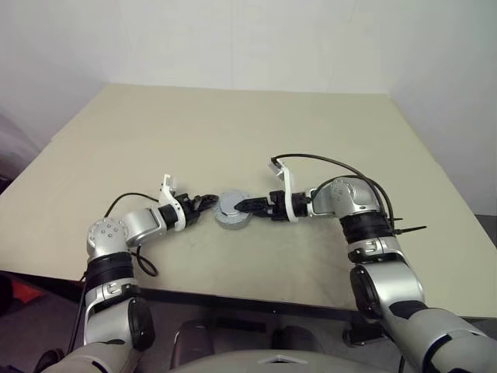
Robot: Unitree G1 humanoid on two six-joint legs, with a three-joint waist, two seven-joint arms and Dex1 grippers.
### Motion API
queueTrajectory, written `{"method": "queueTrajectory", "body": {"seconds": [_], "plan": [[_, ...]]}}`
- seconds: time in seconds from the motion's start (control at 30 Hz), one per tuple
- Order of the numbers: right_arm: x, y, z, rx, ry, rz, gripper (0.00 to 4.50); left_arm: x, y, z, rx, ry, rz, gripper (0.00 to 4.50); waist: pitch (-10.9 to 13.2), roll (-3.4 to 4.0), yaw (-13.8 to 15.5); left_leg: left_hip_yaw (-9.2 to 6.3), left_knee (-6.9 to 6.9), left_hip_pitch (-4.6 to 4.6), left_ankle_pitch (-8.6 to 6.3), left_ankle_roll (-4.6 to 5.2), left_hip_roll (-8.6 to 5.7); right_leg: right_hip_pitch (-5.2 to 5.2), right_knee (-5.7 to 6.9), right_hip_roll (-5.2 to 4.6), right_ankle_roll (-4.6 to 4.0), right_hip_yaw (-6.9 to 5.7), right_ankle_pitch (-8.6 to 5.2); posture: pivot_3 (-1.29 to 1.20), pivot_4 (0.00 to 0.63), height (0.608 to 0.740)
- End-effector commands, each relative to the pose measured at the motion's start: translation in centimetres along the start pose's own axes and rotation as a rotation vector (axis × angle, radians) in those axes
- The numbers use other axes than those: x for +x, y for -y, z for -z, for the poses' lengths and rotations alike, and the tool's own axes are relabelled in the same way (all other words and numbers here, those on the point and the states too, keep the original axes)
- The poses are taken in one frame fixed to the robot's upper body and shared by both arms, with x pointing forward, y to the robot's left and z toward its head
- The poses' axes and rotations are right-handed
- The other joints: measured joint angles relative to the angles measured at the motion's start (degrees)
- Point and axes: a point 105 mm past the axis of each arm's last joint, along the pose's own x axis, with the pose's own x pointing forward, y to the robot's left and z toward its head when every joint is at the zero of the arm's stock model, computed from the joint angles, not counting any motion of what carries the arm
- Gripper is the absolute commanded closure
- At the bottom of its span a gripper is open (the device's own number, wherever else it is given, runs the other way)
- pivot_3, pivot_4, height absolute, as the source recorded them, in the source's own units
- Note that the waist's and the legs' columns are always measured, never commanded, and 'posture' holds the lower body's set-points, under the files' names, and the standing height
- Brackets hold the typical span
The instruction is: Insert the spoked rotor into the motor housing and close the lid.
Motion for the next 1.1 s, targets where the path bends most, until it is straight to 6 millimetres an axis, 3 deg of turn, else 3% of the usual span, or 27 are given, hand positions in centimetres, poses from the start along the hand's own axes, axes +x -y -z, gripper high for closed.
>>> {"method": "queueTrajectory", "body": {"seconds": [0.03,0.2,0.43,0.53,0.63,0.73,0.93,1.1], "plan": [[0.3,-1.6,-1.9,0.026,0.066,-0.054,0.02,-0.4,-0.5,-0.2,0.006,0.008,-0.034,4.50,0.0,0.01,0.0,0.00,0.00,0.00,0.00,-0.01,0.00,-0.01,0.01,0.00,0.00,0.00,0.00,0.00,0.000,0.740],[1.3,-2.3,-2.8,0.061,0.102,-0.065,0.02,-0.6,-0.7,-0.3,0.007,0.015,-0.041,4.50,0.0,0.01,0.0,0.00,0.00,-0.02,0.01,-0.02,0.00,-0.06,0.01,0.00,0.00,-0.01,0.00,0.00,0.000,0.740],[2.1,-2.0,-2.0,0.047,0.073,-0.028,0.02,-0.8,-0.7,-0.7,0.007,0.031,-0.047,4.50,0.0,0.01,0.0,-0.01,-0.01,-0.03,0.01,-0.02,0.00,-0.09,-0.01,0.00,0.01,-0.01,0.01,0.00,0.000,0.740],[2.3,-1.4,-1.8,0.050,0.063,0.016,0.67,-0.8,-0.8,-0.7,0.006,0.034,-0.048,4.50,0.0,0.01,0.0,-0.01,-0.01,-0.03,0.01,-0.02,0.00,-0.09,-0.01,0.00,0.02,-0.01,0.01,0.00,0.000,0.740],[2.3,-0.9,-2.1,0.072,0.080,0.028,1.64,-0.8,-0.8,-0.7,0.006,0.037,-0.051,4.50,0.0,0.01,0.0,-0.01,-0.01,-0.04,0.01,-0.03,0.00,-0.09,-0.01,0.00,0.02,-0.01,0.01,0.00,0.000,0.740],[2.1,-1.5,-2.6,0.083,0.097,-0.006,2.39,-0.8,-0.8,-0.8,0.008,0.038,-0.053,4.50,0.0,0.03,0.0,-0.01,-0.02,-0.04,0.01,-0.04,0.00,-0.09,0.00,0.01,0.02,0.00,0.01,0.00,0.000,0.740],[1.8,-2.5,-3.4,0.082,0.115,-0.052,2.41,-0.8,-0.8,-0.9,0.016,0.042,-0.056,4.50,0.0,0.03,0.1,-0.02,0.00,-0.05,0.03,-0.05,0.00,-0.09,0.01,0.00,0.03,-0.01,0.02,0.00,0.000,0.740],[1.8,-1.6,-4.5,0.158,0.185,-0.034,2.41,-1.0,-0.4,-1.4,0.037,0.080,-0.035,4.50,0.0,0.03,0.0,-0.02,0.00,-0.04,0.03,-0.06,0.00,-0.09,0.04,0.00,0.03,0.00,0.02,0.00,0.000,0.740]]}}
